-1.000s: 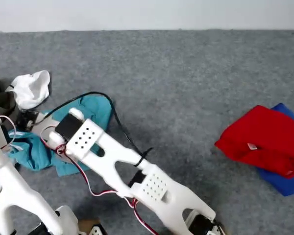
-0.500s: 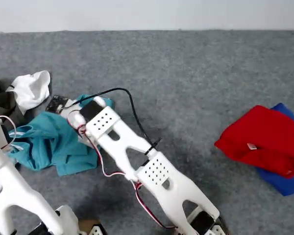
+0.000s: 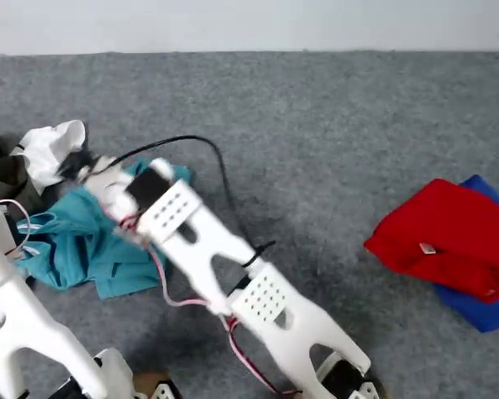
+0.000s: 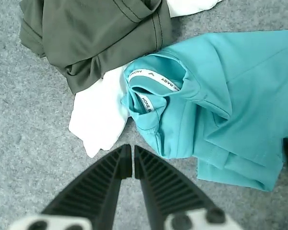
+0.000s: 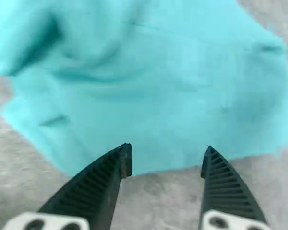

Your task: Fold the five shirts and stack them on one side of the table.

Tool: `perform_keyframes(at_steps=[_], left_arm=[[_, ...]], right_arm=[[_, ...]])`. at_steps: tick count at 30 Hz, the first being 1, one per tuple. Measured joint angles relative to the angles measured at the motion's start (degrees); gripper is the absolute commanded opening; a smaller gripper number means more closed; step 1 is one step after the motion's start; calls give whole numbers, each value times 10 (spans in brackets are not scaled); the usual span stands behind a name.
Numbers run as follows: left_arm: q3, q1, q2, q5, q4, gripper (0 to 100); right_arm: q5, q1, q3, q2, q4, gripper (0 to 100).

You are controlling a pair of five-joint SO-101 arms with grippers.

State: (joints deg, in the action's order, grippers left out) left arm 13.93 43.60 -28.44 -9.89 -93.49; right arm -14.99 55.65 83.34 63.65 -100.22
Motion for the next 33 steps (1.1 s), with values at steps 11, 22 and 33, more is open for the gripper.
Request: perform_keyframes(at_steps=[11,22,33], left_arm=[[0,0,0,0,0,15],[0,0,0,0,0,15],[0,0,0,0,0,15]], right_arm=[[0,33,7,112,63,114],[-57,-37,101,136,54,9],[-70,-189,108,19,-2,9]])
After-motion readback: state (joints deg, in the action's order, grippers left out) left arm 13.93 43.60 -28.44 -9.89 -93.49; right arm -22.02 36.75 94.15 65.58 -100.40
